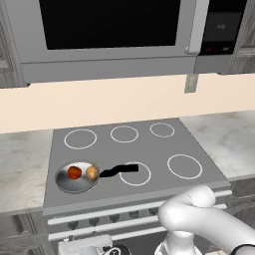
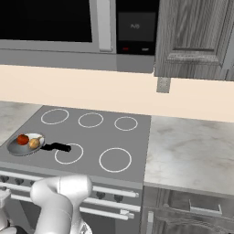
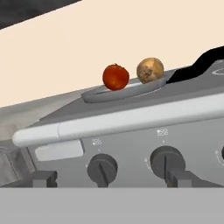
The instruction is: Place the pan on the front left burner on the stove. Then place the tomato and the onion in the pan and turn on the front left burner.
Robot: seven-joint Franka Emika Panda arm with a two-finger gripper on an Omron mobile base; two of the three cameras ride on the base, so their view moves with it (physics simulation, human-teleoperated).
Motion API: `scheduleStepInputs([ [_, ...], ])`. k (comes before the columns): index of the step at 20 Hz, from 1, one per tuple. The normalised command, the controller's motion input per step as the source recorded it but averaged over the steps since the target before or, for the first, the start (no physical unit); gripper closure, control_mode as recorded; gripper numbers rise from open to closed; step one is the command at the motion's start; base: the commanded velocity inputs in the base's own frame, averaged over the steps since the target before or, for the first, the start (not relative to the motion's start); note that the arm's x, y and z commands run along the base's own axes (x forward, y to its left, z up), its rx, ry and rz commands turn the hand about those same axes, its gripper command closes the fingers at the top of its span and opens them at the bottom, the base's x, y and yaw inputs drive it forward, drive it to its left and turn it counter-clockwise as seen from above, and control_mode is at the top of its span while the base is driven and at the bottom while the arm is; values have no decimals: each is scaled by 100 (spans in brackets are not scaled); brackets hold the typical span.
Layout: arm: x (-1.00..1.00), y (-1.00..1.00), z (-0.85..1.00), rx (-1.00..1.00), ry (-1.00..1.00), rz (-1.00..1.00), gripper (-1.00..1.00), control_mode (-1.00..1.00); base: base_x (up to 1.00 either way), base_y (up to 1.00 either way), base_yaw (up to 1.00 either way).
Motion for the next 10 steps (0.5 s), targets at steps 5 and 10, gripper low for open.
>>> scheduleStepInputs([
  [5, 7, 2, -22, 0, 6, 3, -100, -100, 0, 0, 0],
  [10, 0, 14, -11, 0, 2, 5, -100, -100, 0, 0, 0],
])
